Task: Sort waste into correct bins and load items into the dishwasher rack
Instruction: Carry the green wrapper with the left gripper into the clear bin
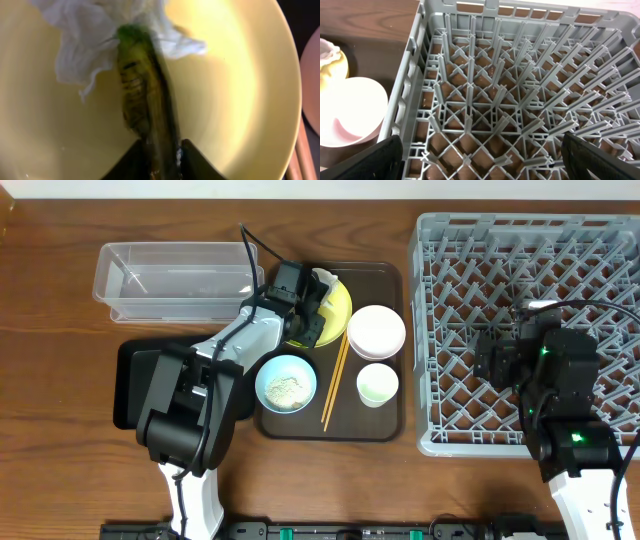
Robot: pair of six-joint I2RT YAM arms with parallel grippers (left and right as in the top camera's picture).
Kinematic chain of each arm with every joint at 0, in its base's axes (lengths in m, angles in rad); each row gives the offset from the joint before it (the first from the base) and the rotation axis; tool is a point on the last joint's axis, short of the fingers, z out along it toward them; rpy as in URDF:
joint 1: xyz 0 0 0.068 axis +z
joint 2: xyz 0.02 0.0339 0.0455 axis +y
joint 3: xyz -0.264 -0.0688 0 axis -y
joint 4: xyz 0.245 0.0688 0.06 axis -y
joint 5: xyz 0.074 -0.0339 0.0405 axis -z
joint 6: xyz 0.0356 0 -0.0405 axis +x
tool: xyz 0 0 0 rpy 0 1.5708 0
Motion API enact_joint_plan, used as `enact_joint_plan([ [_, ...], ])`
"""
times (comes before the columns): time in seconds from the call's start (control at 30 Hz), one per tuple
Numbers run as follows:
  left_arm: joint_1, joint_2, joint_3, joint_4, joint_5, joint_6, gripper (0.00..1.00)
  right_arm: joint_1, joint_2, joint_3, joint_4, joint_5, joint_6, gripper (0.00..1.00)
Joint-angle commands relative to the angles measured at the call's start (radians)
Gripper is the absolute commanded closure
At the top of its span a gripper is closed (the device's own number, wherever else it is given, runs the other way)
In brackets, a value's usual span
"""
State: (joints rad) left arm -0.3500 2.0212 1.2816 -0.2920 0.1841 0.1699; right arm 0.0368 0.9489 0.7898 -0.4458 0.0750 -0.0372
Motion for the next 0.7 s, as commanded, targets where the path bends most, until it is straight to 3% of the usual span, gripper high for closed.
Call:
enact_joint_plan([
  [0.0,-0.003,-0.047,0.015,-0.006,-0.002,0.005,0.81,0.01,-0.002,0.023,-0.001,-0.008,0.006,0.01],
  [0.07,-0.002,-0.082,0.015,-0.006,-0.003,0.005,0.87,0.01,-0.002,0.023,-0.001,-0.008,0.006,0.01],
  [0.43,0.051,-0.275,0.015,0.012,-0.112,0.001,0.9,0.01,-0.002,0.023,-0.001,-0.008,0.006,0.01],
  [0.67,0.178,-0.282,0.015,0.149,-0.129,-0.001,0.9,0.01,-0.002,0.023,-0.003,-0.008,0.006,0.01],
])
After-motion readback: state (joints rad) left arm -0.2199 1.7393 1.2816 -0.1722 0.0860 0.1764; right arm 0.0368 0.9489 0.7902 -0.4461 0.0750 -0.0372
